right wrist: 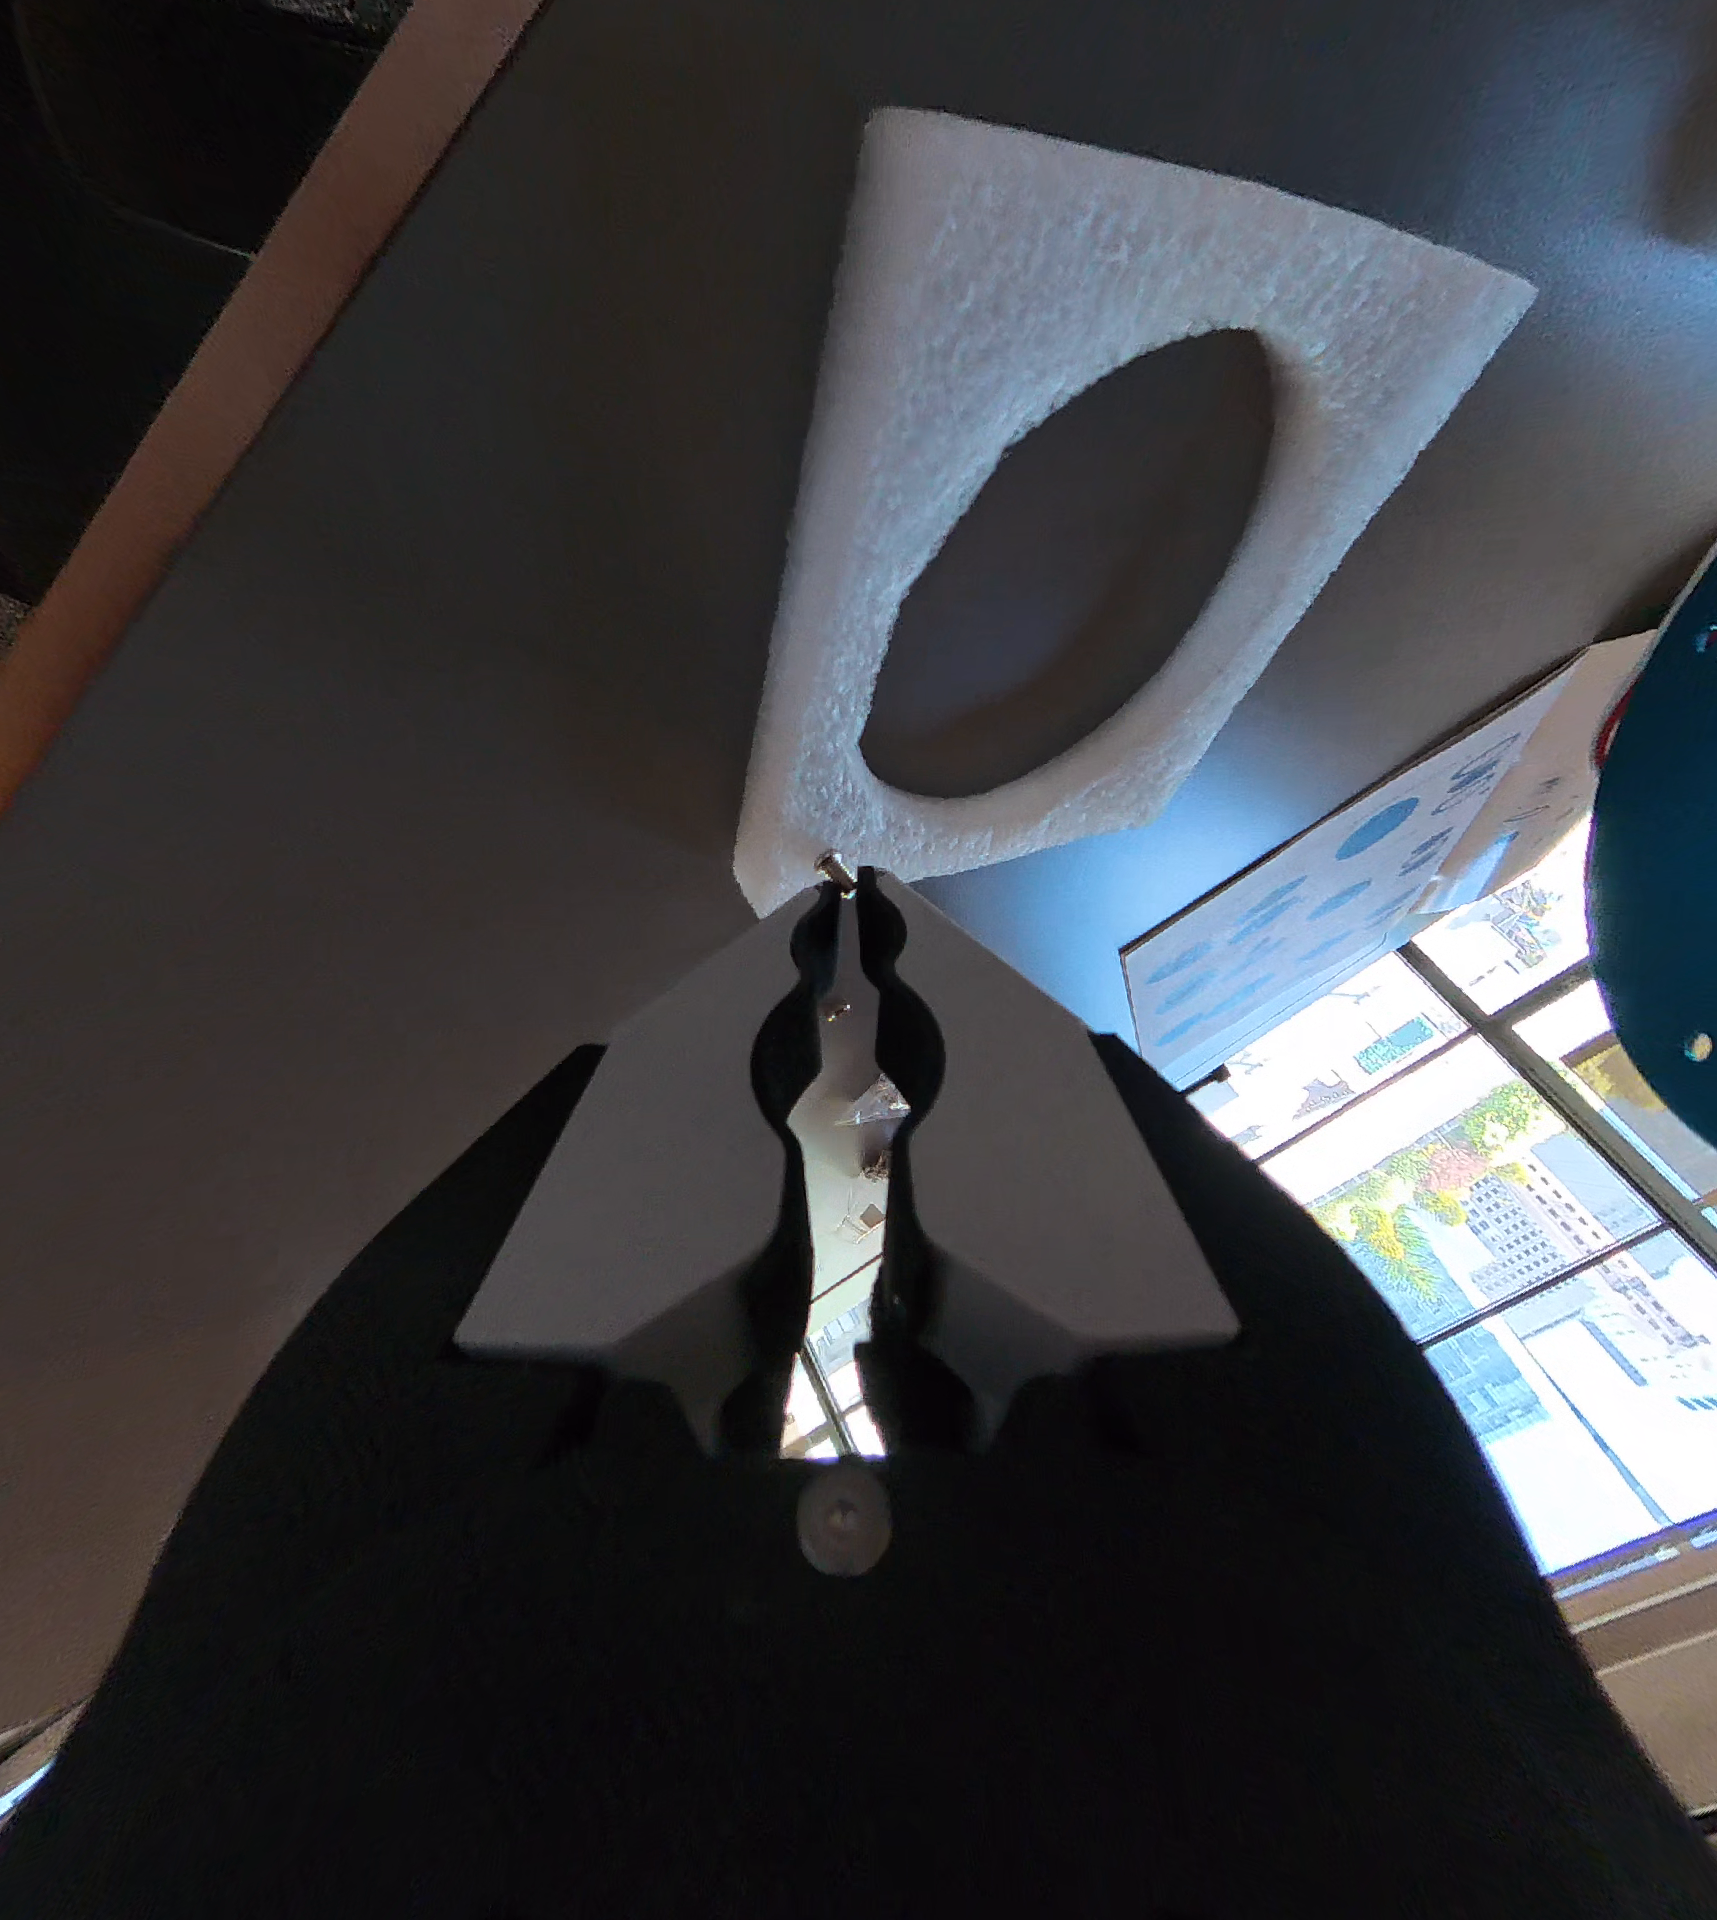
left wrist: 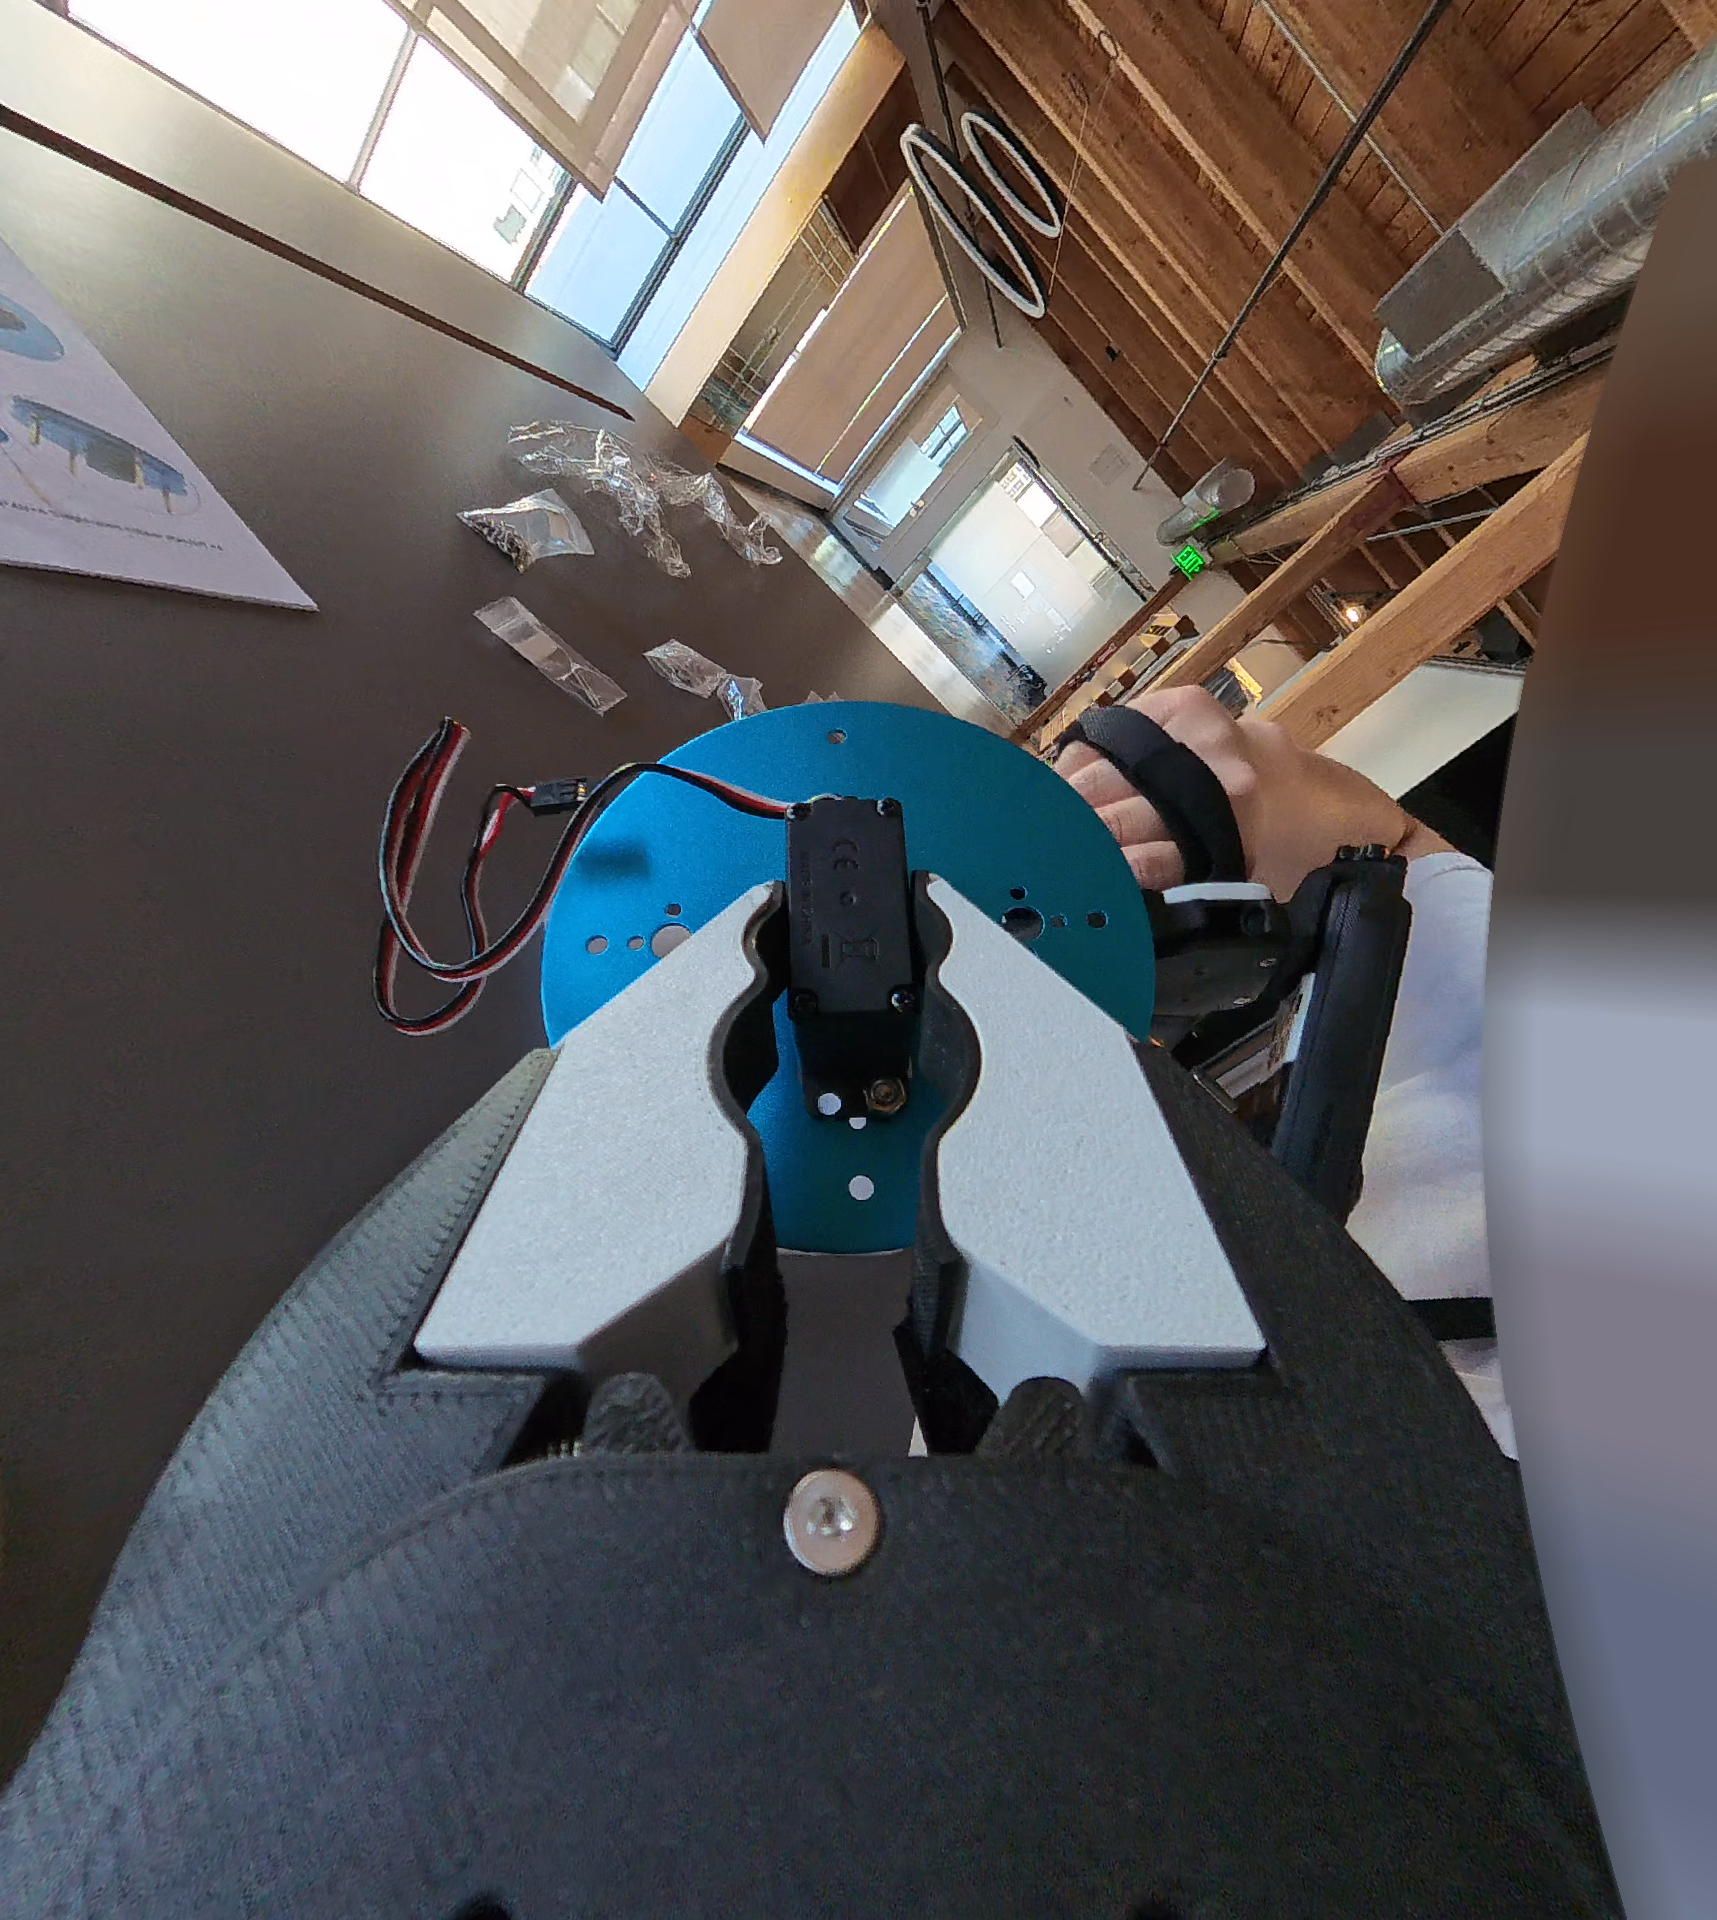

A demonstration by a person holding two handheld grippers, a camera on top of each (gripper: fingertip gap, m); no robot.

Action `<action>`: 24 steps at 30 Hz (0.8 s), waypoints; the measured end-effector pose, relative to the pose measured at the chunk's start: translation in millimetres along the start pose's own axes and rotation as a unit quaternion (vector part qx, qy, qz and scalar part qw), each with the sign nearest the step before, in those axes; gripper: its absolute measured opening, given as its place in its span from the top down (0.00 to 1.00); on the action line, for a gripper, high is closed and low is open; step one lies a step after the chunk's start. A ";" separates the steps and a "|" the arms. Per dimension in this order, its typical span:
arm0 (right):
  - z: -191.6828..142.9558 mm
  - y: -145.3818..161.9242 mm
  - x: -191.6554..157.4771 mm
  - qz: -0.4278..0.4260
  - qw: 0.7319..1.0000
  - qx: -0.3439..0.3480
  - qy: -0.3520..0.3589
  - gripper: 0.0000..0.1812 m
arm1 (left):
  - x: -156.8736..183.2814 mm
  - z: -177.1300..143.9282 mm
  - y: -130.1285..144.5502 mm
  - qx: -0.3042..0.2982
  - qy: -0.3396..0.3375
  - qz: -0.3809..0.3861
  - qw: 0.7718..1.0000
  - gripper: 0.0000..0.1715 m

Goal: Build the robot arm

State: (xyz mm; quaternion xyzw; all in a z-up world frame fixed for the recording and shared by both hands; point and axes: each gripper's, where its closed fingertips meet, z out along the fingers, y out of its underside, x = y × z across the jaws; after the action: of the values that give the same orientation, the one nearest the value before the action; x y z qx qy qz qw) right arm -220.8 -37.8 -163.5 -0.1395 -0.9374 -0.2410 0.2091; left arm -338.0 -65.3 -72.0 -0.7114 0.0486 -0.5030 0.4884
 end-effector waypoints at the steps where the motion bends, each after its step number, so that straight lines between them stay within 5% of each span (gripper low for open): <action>1: 0.1 0.8 -0.1 -0.001 1.000 -0.003 0.002 0.99 | -0.2 0.4 0.0 0.000 0.001 0.000 1.000 0.87; 24: 0.3 -1.3 -1.7 0.038 0.999 0.016 0.004 0.95 | -0.9 5.1 -0.3 0.000 0.005 -0.005 1.000 0.87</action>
State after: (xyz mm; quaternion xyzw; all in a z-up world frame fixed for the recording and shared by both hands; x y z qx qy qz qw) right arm -219.8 -38.9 -165.1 -0.1712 -0.9344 -0.2179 0.2237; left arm -334.6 -61.3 -72.4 -0.7091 0.0480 -0.5091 0.4855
